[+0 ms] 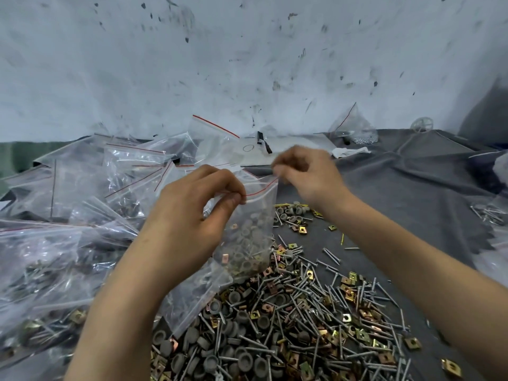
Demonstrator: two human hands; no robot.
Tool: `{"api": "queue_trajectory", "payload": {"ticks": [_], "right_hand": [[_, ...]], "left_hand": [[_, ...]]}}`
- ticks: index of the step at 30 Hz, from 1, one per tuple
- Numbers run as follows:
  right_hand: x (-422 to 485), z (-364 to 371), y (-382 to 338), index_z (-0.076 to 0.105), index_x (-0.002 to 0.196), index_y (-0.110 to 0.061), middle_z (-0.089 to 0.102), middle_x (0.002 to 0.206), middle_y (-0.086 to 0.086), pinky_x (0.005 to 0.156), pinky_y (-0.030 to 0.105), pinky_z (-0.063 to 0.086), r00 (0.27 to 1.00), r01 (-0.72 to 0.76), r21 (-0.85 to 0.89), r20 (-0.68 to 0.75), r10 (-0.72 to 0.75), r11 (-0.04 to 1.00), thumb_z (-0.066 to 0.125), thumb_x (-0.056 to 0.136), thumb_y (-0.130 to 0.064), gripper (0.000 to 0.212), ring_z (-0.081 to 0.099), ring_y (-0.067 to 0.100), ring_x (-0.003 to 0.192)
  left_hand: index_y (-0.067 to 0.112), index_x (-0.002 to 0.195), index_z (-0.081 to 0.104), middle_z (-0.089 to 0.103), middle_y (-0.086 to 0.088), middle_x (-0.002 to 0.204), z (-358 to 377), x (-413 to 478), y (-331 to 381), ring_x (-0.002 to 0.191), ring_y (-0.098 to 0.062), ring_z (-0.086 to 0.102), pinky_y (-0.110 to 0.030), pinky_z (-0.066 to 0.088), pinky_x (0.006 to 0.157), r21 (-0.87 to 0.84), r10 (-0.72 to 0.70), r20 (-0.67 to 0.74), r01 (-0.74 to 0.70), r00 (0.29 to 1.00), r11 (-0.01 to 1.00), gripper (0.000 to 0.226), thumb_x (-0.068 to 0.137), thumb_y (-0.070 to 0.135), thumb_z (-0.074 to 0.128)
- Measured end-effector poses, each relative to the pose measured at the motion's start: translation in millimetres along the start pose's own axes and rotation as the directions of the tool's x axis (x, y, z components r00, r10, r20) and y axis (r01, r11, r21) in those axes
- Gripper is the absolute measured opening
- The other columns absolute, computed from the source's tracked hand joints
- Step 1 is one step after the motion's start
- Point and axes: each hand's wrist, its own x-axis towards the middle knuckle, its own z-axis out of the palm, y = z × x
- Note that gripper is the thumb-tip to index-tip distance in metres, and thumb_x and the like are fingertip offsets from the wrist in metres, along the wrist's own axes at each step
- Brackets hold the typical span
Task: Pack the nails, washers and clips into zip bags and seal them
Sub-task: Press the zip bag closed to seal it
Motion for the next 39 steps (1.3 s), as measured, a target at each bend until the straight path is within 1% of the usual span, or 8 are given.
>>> {"api": "queue_trajectory", "payload": {"ticks": [3,8,15,19,23,28,33,39], "right_hand": [[-5,11,48,0.070,0.097,-0.013,0.071,0.095,0.004,0.076,0.019,0.045,0.959,-0.156,-0.308,0.181,0.219,0.938,0.062,0.088,-0.005,0.013,0.061,0.011,0.084],[-12,30,93,0.067,0.119,-0.014,0.063,0.122,0.005,0.097,0.027,0.042,0.863,0.091,-0.708,0.408,0.299,0.701,0.059,0.091,-0.010,0.029,0.056,0.021,0.113],[-12,24,103,0.057,0.082,-0.020,0.057,0.088,-0.003,0.071,0.019,0.038,0.900,0.012,-0.610,0.352,0.257,0.793,0.069,0.083,-0.008,0.016,0.059,0.018,0.090],[-13,13,63,0.058,0.082,-0.018,0.066,0.079,-0.003,0.067,0.018,0.044,0.978,-0.187,-0.051,0.090,0.191,0.981,0.072,0.080,-0.007,0.018,0.061,0.011,0.075],[-11,0,-12,0.062,0.075,-0.020,0.069,0.070,-0.008,0.067,0.016,0.049,0.995,0.081,0.342,0.025,-0.095,0.936,0.077,0.073,-0.006,0.021,0.064,0.004,0.071],[-19,-7,-36,0.069,0.078,-0.020,0.070,0.077,-0.009,0.078,0.031,0.052,0.958,0.193,-0.038,0.224,-0.180,0.980,0.074,0.078,-0.014,0.008,0.062,0.001,0.077],[-16,-6,6,0.067,0.077,-0.022,0.068,0.076,-0.004,0.070,0.023,0.047,1.000,-0.004,0.033,-0.021,0.004,0.999,0.063,0.089,-0.013,0.016,0.059,0.008,0.073],[-41,20,58,0.073,0.094,-0.012,0.066,0.082,-0.004,0.066,0.016,0.039,0.885,-0.084,-0.397,0.391,0.252,0.914,0.068,0.087,-0.014,0.009,0.054,0.001,0.067]], "left_hand": [[0.028,0.082,0.065,0.064,0.013,0.096,0,0,-1,0.092,-0.002,0.059,-0.017,0.042,0.077,-0.007,-0.004,-0.013,0.004,1.000,1.000,0.013,0.088,0.020,0.057],[0.028,0.082,0.065,0.064,0.013,0.094,-1,-1,-4,0.088,0.000,0.058,-0.013,0.040,0.073,-0.007,-0.007,-0.031,0.007,1.000,1.000,0.013,0.088,0.018,0.058],[0.030,0.081,0.064,0.064,0.014,0.094,-1,0,-5,0.086,0.004,0.057,-0.011,0.038,0.072,-0.014,-0.021,-0.024,0.021,0.999,1.000,0.012,0.086,0.023,0.057],[0.029,0.081,0.064,0.064,0.013,0.096,0,0,-6,0.089,-0.001,0.058,-0.015,0.039,0.072,-0.006,-0.016,-0.019,0.016,1.000,1.000,0.015,0.089,0.017,0.060],[0.029,0.080,0.063,0.063,0.014,0.097,2,1,-6,0.093,-0.002,0.059,-0.017,0.042,0.075,-0.020,-0.001,0.001,0.001,1.000,1.000,0.012,0.087,0.026,0.055],[0.027,0.081,0.064,0.063,0.015,0.099,5,2,-2,0.097,-0.001,0.059,-0.017,0.043,0.080,-0.040,0.028,0.001,-0.028,1.000,0.999,0.012,0.085,0.026,0.053],[0.024,0.082,0.065,0.063,0.014,0.099,6,1,-4,0.098,-0.004,0.059,-0.020,0.044,0.080,-0.044,0.019,-0.027,-0.021,0.999,0.999,0.014,0.091,0.016,0.060],[0.025,0.082,0.064,0.064,0.012,0.098,4,1,-5,0.096,-0.004,0.060,-0.025,0.045,0.080,-0.031,0.024,-0.043,-0.025,0.999,0.999,0.012,0.091,0.018,0.059]]}}
